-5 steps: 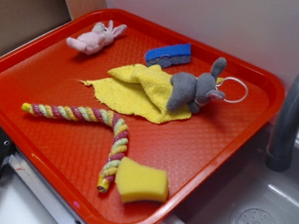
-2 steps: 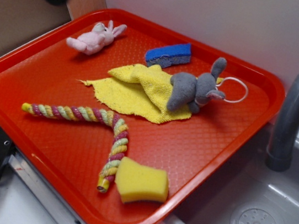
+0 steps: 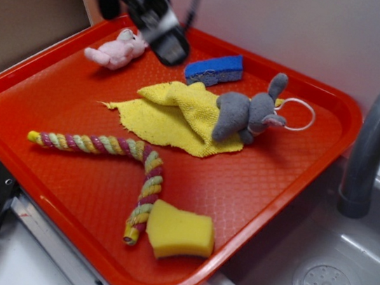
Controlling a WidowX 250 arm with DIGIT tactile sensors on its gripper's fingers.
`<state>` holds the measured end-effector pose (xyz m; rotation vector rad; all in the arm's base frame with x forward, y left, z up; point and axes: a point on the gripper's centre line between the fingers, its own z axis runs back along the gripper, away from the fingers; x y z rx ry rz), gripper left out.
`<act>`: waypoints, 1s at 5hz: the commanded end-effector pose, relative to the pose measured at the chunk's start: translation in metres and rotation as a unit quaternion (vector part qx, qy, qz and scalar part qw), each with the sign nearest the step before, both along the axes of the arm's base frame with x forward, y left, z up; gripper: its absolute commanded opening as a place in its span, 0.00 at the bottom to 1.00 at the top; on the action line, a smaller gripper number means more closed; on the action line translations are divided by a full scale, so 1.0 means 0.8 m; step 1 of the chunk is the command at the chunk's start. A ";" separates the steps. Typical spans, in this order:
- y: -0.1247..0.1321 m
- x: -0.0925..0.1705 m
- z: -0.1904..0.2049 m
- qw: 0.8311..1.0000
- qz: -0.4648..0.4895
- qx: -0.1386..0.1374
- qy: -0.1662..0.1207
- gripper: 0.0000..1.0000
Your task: Grab the gray animal.
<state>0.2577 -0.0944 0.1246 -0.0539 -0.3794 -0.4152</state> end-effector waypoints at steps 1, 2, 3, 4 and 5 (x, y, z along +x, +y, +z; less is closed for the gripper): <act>-0.037 0.034 -0.051 0.998 -0.057 0.039 0.012 1.00; -0.041 0.046 -0.065 0.996 -0.074 0.035 0.024 1.00; -0.044 0.050 -0.093 0.995 -0.077 0.055 0.038 1.00; -0.048 0.054 -0.103 0.994 -0.073 0.065 0.048 1.00; -0.049 0.058 -0.110 0.993 -0.067 0.079 0.058 1.00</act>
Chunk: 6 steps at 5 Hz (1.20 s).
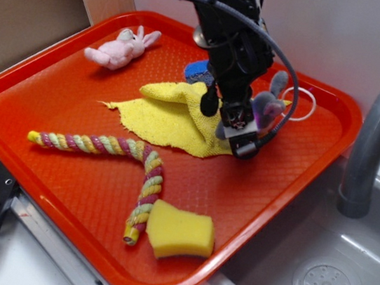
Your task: Grab the gray animal.
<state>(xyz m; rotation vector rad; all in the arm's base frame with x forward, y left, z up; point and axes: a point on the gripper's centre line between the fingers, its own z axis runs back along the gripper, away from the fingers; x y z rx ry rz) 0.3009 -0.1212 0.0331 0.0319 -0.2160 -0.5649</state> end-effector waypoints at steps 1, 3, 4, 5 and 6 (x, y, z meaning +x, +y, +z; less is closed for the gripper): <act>-0.010 -0.004 0.003 1.000 0.000 0.000 -0.012 0.00; 0.009 -0.005 0.036 0.997 0.047 -0.055 -0.015 0.00; 0.021 -0.001 0.093 0.992 0.099 -0.066 -0.031 0.00; 0.038 -0.008 0.155 0.983 0.172 -0.063 -0.028 0.00; 0.054 -0.030 0.216 0.971 0.234 -0.027 -0.049 0.00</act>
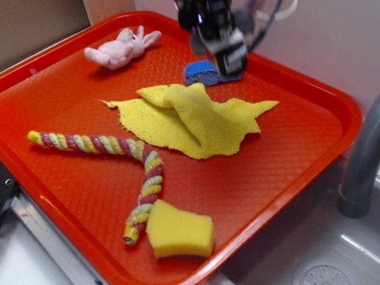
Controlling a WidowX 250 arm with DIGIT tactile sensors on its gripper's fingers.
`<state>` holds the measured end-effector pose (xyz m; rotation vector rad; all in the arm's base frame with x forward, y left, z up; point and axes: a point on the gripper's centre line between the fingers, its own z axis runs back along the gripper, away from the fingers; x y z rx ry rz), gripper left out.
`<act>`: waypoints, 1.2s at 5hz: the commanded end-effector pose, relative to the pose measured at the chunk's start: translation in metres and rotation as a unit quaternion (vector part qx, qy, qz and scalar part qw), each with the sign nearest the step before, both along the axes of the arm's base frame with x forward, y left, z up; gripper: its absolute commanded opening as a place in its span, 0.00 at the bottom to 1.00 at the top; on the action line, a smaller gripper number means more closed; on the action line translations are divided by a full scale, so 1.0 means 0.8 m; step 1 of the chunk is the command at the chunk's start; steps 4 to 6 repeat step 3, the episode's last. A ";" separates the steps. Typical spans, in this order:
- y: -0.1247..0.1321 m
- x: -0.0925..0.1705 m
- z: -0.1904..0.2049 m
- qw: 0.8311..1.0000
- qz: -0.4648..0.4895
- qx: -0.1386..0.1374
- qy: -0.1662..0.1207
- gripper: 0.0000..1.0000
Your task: Grab the gray animal.
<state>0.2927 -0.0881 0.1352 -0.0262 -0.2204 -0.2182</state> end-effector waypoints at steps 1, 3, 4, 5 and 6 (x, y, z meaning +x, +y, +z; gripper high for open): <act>0.028 -0.066 0.141 0.982 0.181 0.050 -0.017 0.00; 0.039 -0.087 0.140 0.979 0.200 0.025 0.009 0.00; 0.039 -0.087 0.140 0.979 0.200 0.025 0.009 0.00; 0.039 -0.087 0.140 0.979 0.200 0.025 0.009 0.00; 0.039 -0.087 0.140 0.979 0.200 0.025 0.009 0.00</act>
